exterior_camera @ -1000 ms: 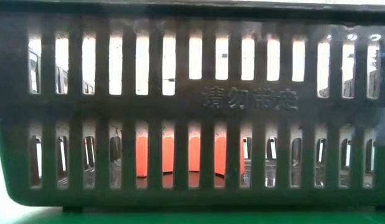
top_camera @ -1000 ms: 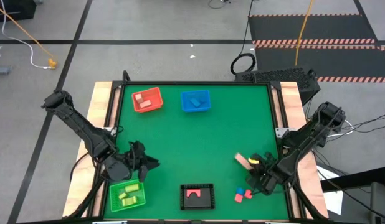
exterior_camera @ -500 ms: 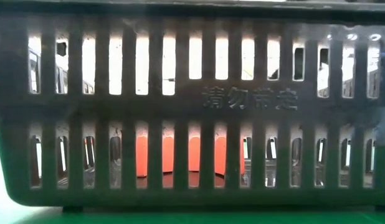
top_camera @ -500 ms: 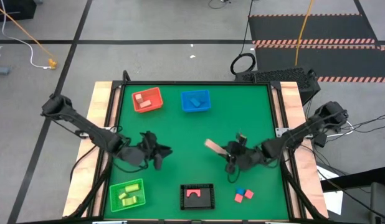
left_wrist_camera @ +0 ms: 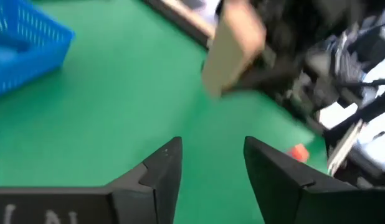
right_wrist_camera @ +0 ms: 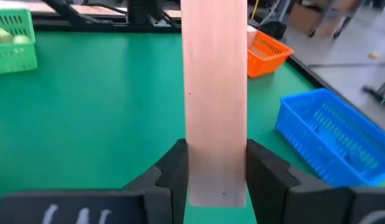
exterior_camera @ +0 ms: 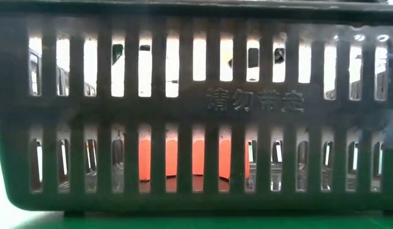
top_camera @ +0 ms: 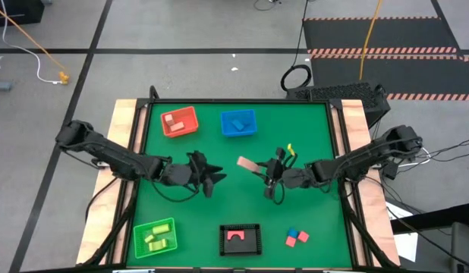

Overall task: Sort & place blocks by color
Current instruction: Put the light brown block into the orange bin

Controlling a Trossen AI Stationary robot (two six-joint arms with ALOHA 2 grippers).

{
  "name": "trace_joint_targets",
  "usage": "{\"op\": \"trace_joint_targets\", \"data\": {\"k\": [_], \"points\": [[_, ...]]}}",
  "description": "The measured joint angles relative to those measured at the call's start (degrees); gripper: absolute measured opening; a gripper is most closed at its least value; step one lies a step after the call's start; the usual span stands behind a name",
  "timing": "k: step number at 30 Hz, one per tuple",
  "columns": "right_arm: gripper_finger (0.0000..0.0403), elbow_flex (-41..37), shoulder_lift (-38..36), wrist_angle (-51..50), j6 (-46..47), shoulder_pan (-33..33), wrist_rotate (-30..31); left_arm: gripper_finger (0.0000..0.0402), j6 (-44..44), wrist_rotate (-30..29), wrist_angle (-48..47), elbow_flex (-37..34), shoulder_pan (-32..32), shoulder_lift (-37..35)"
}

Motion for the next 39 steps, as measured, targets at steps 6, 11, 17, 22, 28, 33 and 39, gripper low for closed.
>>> {"op": "trace_joint_targets", "data": {"k": [6,11,17,22,28,33,39], "points": [[0.011,0.02,5.89,9.41,-9.79,-0.86,5.59,0.0203,0.72,-0.15,7.64,0.02,3.56,2.76],[0.011,0.09,9.66,14.68,-13.28,-2.48,9.17,0.0214,0.01,-0.66,12.1,0.05,5.22,5.79],[0.011,2.53,12.73,13.7,-12.25,-3.51,9.11,0.0214,-0.06,-2.66,16.39,0.04,7.6,8.12],[0.011,5.48,15.91,13.12,-12.3,-3.47,8.87,0.0214,0.16,-2.7,16.94,0.05,9.8,8.66],[0.011,6.45,17.47,12.74,-11.78,-3.42,8.91,0.0181,-0.08,-2.82,14.94,0.02,10.41,8.63],[0.011,6.45,17.49,13.12,-10.62,-3.42,9.07,0.0079,0.53,-2.74,15.09,0.06,10.13,8.64],[0.0145,6.45,17.45,12.88,-9.82,-3.23,9.01,0.0057,2.17,-2.58,15.03,0.07,10.18,8.62]]}}
